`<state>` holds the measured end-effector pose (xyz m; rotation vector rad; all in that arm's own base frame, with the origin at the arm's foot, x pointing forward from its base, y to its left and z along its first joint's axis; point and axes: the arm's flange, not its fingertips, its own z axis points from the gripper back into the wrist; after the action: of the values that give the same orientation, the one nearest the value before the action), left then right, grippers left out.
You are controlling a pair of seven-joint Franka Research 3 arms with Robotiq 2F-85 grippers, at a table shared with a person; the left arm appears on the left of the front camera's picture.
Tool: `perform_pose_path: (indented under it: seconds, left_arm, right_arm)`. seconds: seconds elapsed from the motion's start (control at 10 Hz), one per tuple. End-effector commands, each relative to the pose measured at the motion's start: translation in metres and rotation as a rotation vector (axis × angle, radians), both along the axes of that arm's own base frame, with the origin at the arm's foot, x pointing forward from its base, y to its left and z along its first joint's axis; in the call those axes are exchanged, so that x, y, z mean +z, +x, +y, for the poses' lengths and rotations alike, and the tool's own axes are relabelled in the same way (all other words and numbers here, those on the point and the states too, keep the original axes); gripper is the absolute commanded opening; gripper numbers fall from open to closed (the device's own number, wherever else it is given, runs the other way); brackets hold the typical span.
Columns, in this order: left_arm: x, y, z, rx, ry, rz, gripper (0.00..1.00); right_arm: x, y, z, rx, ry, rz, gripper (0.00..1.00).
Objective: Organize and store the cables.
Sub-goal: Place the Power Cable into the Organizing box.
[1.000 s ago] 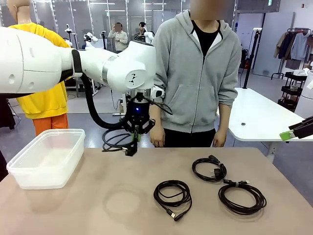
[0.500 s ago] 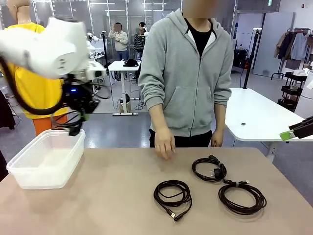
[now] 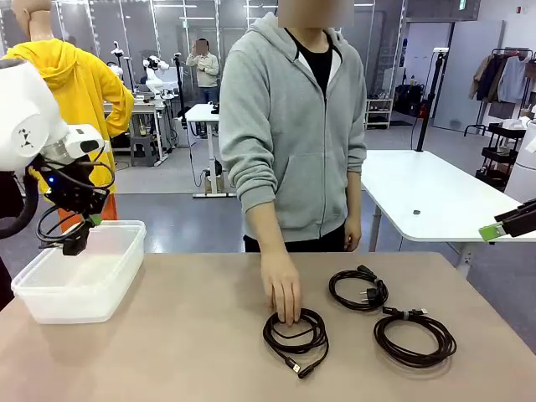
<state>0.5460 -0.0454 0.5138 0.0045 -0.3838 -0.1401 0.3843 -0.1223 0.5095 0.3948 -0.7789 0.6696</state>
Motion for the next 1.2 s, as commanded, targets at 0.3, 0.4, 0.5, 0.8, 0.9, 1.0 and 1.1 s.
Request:
perform_pose_path:
  seconds: [0.3, 0.4, 0.5, 0.8, 0.9, 1.0, 1.1]
  left_arm:
    - [-0.065, 0.061, 0.008, 0.052, -0.052, 0.076, 0.18]
    - [-0.075, 0.067, 0.007, 0.055, -0.057, 0.105, 0.18]
    - [-0.085, 0.070, 0.006, 0.054, -0.062, 0.140, 0.18]
    - [-0.094, 0.079, 0.009, 0.082, -0.101, 0.217, 0.76]
    - [-0.095, 0.078, 0.008, 0.079, -0.100, 0.227, 0.91]
    - [-0.095, 0.078, 0.008, 0.079, -0.105, 0.234, 1.00]
    - [-0.095, 0.078, 0.008, 0.083, -0.108, 0.237, 1.00]
  right_arm:
    - [0.002, 0.000, 0.002, -0.008, 0.007, 0.018, 1.00]
    - [0.002, 0.000, 0.002, -0.008, 0.007, 0.018, 1.00]
    - [0.002, 0.000, 0.002, -0.008, 0.007, 0.018, 1.00]
    - [0.002, 0.000, 0.002, -0.008, 0.007, 0.018, 1.00]
    - [0.002, 0.000, 0.002, -0.008, 0.007, 0.018, 1.00]
    - [0.002, 0.000, 0.002, -0.008, 0.007, 0.018, 1.00]
    - [0.002, 0.000, 0.002, -0.008, 0.007, 0.018, 1.00]
